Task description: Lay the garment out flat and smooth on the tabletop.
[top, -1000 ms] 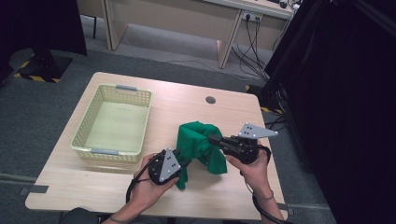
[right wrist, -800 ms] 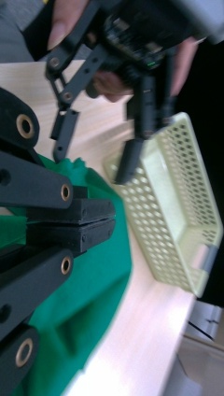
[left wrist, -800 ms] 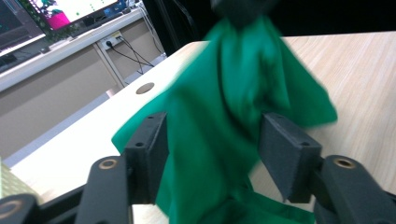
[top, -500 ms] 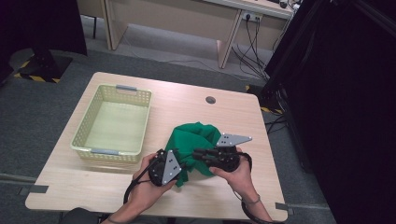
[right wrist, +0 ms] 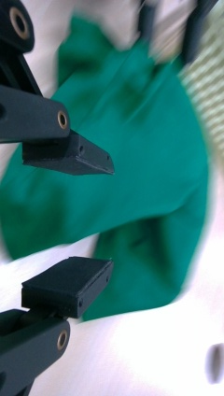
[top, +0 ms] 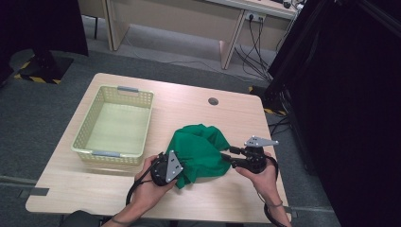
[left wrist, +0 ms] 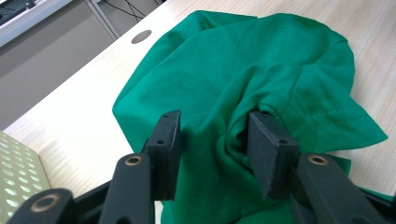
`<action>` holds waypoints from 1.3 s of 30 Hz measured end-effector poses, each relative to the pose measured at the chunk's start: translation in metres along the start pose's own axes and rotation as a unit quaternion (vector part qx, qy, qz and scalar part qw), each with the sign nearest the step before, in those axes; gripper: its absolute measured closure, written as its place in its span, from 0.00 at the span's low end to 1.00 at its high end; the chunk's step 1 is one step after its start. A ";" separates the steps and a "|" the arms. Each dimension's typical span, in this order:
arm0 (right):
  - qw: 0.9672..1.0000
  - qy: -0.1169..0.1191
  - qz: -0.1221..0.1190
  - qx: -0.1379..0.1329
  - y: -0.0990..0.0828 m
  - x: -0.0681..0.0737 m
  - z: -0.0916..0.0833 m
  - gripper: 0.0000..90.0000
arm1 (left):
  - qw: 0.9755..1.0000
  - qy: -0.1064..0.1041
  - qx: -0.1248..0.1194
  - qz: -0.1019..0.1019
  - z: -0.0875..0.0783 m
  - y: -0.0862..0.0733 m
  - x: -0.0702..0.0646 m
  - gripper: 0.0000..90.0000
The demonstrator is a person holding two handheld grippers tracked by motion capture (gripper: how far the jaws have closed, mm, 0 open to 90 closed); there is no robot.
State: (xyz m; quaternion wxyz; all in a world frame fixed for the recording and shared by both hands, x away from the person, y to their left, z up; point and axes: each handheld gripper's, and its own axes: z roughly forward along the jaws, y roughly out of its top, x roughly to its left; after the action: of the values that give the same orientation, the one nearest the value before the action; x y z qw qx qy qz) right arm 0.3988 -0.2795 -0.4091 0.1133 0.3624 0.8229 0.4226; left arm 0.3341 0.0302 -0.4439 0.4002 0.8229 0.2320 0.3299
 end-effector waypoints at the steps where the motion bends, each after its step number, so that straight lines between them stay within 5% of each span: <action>1: 1.000 -0.005 0.005 0.014 -0.006 -0.004 0.003 0.52 | 1.000 0.000 0.001 0.000 0.000 0.000 0.000 0.63; 12: 0.998 -0.003 0.016 0.062 -0.024 -0.015 0.034 0.49 | 1.000 -0.004 0.002 0.002 0.000 0.000 -0.002 0.63; 20: 0.997 0.014 0.019 0.072 -0.028 -0.015 0.044 0.88 | 1.000 -0.007 0.007 0.003 0.002 0.000 -0.001 0.67; 29: 0.998 0.053 0.027 0.031 -0.025 -0.012 0.021 0.95 | 1.000 -0.020 0.011 0.003 0.005 -0.001 -0.003 0.78; 39: 0.995 0.096 0.027 -0.024 -0.022 0.001 -0.014 0.95 | 0.999 -0.034 0.015 0.006 0.009 -0.001 -0.006 0.87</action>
State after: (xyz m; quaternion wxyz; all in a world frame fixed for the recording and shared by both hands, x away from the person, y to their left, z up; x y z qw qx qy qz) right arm 0.3803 -0.2963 -0.4172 0.0311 0.3394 0.8094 0.4782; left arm 0.3361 0.0222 -0.4511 0.3935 0.8409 0.2180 0.3008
